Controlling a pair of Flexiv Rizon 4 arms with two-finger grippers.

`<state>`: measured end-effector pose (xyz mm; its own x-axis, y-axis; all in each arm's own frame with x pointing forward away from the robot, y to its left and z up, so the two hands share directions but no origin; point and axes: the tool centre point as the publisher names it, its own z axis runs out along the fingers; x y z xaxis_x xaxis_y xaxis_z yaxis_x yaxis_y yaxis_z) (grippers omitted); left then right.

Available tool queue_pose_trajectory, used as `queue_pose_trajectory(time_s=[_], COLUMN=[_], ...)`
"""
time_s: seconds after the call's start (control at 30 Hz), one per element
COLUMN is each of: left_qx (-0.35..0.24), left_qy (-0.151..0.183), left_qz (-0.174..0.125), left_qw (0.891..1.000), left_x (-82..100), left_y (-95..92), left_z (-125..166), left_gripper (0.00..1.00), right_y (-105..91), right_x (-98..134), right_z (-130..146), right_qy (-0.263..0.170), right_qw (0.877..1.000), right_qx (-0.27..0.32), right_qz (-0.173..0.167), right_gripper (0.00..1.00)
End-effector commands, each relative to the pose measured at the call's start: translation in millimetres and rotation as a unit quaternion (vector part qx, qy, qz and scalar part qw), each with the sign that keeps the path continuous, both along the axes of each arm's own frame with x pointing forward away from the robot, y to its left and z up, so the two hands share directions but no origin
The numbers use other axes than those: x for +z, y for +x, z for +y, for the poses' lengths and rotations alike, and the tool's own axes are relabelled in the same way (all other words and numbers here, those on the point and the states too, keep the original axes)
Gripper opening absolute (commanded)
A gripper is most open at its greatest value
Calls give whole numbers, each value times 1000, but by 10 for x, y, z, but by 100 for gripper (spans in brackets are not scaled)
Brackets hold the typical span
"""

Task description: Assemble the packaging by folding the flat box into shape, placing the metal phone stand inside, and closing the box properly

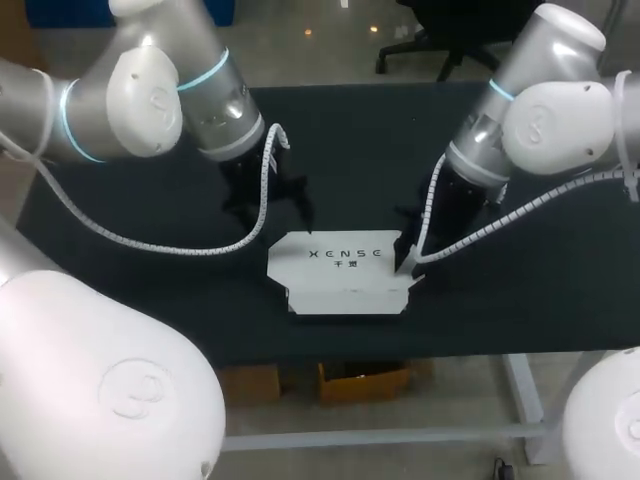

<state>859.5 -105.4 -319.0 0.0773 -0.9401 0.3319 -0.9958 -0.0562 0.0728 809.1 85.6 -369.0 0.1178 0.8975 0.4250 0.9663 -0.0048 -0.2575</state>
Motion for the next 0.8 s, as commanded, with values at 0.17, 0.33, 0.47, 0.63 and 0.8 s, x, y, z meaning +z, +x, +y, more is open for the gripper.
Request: queue_pose_trajectory(time_s=[0.17,0.33,0.47,0.63,0.8], left_qx=[4,15,18,18,18], left_qy=[10,14,22,23,22], left_qz=[-10,-18,-25,-27,-26], left_qw=[1000,1000,999,999,999], left_x=[-116,-176,-230,-312,-363], left_y=[-142,-310,-400,-400,-347], left_z=[-49,-54,-67,-70,-63], left_gripper=[28,23,24,27,30], right_y=[-15,-14,-7,-1,13], right_x=[1,-3,-15,-30,-42], right_z=[-2,1,-6,-8,-9], right_qy=[1,0,0,3,4], right_qw=[1000,1000,1000,1000,1000], right_qx=[-1,-2,-4,-7,-10], right_qz=[-5,-8,-13,-19,-24], right_gripper=[35,35,35,36,37])
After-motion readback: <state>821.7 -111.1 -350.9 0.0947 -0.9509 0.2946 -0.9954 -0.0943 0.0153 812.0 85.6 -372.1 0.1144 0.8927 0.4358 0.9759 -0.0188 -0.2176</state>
